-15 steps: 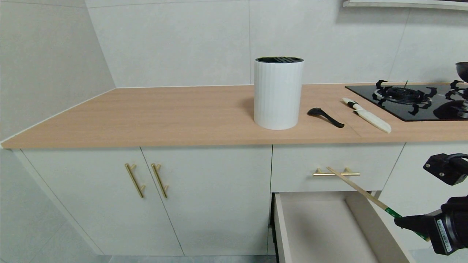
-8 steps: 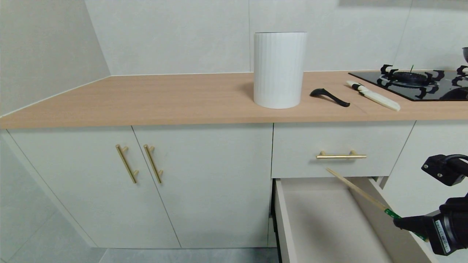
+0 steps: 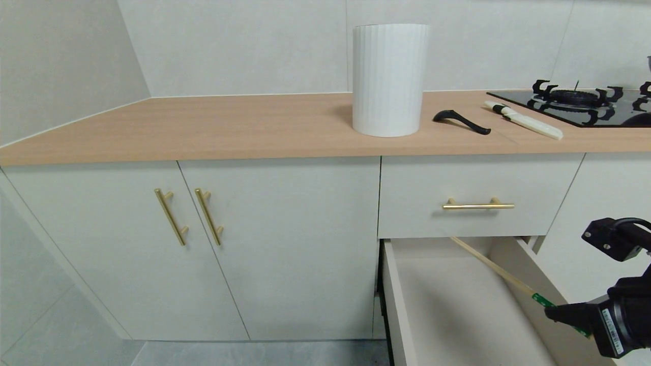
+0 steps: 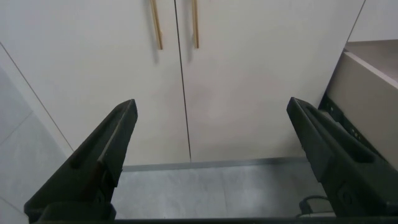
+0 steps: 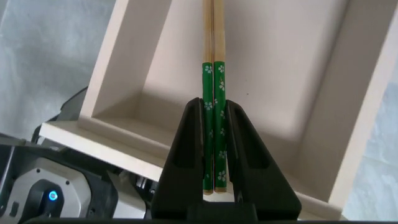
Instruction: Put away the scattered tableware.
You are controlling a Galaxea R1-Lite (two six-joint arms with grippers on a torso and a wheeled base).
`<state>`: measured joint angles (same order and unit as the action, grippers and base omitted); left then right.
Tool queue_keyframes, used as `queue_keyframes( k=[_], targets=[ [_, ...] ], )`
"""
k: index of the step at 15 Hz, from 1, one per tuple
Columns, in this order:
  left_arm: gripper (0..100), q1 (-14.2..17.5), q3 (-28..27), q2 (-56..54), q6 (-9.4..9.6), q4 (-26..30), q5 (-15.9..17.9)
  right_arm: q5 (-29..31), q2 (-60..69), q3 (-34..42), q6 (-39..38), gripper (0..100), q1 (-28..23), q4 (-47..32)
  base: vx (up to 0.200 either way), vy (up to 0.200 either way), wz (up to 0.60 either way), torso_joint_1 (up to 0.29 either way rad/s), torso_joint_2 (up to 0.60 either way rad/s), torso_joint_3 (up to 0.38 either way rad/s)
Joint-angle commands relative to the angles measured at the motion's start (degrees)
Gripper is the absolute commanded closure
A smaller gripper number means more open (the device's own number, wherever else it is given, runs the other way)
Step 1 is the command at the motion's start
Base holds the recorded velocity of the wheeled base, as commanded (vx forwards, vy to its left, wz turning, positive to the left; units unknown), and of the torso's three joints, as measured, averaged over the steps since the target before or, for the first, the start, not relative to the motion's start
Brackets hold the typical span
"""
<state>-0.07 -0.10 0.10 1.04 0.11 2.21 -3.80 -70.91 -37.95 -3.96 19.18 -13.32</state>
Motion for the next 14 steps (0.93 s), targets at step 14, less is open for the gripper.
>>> queue_keyframes(
  k=[14],
  targets=[
    [0, 0.0, 0.0, 0.0, 0.02, 0.0, 0.0, -2.3, -38.8, -14.6, -16.2, 100, 7.5, 8.4, 0.000, 0.000, 0.00, 0.000, 0.00, 0.000]
  ],
)
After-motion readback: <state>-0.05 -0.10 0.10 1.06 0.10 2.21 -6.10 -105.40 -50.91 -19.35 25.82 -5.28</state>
